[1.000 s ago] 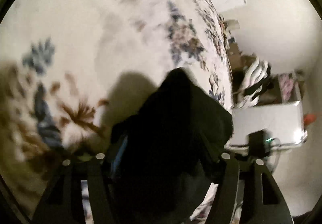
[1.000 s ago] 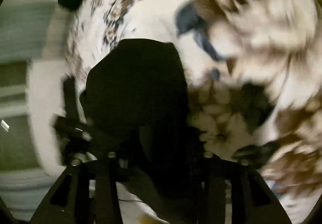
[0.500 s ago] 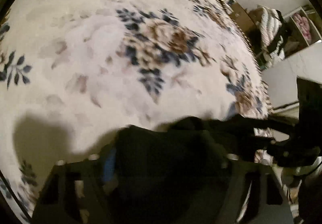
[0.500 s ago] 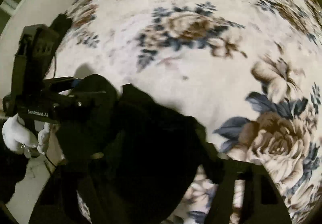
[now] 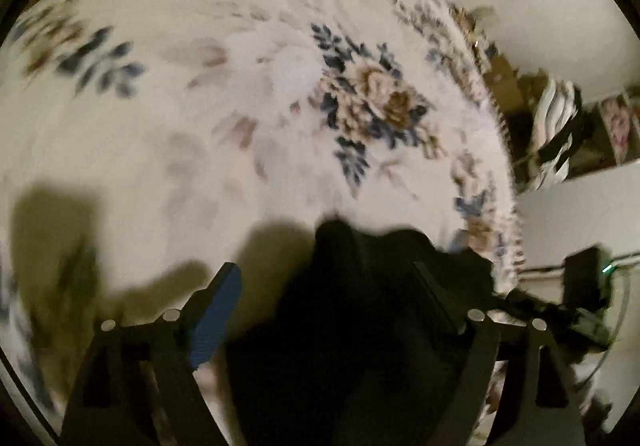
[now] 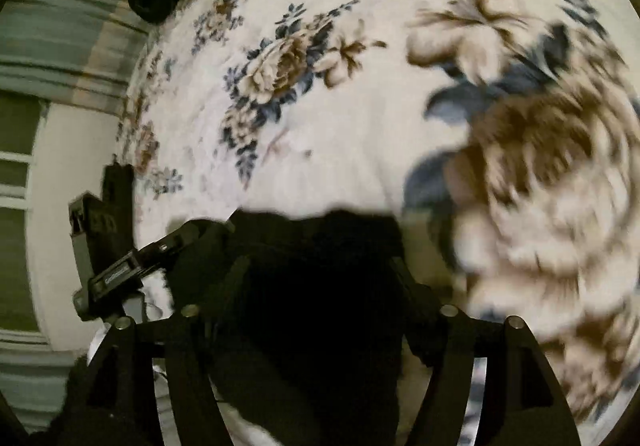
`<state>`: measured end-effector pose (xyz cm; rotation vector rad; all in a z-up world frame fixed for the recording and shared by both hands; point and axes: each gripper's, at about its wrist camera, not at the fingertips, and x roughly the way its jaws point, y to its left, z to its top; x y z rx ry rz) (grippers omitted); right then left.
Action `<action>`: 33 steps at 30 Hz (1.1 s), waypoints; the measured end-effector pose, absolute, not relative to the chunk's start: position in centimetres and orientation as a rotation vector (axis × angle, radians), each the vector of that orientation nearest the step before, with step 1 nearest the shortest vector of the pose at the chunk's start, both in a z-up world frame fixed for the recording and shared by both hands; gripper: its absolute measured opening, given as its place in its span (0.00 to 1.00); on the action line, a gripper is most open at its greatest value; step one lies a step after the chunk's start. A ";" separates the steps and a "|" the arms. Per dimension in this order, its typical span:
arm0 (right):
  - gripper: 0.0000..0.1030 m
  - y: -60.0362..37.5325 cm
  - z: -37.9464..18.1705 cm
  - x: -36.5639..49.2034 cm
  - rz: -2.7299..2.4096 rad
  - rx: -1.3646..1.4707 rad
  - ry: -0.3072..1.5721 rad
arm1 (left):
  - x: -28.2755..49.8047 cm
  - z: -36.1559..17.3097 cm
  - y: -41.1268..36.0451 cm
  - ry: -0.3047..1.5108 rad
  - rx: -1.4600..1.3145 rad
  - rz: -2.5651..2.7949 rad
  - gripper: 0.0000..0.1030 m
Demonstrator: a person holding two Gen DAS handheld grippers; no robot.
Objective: Fold small clothes
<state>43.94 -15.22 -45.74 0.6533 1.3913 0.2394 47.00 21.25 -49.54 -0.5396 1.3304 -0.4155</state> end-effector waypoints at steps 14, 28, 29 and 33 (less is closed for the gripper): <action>0.78 -13.0 -56.0 18.3 -0.082 1.558 1.518 | 27.9 -54.7 21.6 1.581 -0.908 -0.152 0.87; 0.75 -12.3 -50.7 24.7 0.141 0.963 1.681 | 30.1 -54.6 20.7 1.549 -0.918 -0.087 0.88; 0.76 -12.6 -49.2 25.8 0.162 0.887 1.659 | 30.6 -53.8 20.8 1.535 -0.900 -0.083 0.88; 0.82 -13.9 -44.4 32.9 0.225 0.702 1.524 | 35.4 -49.5 21.0 1.443 -0.819 -0.095 0.88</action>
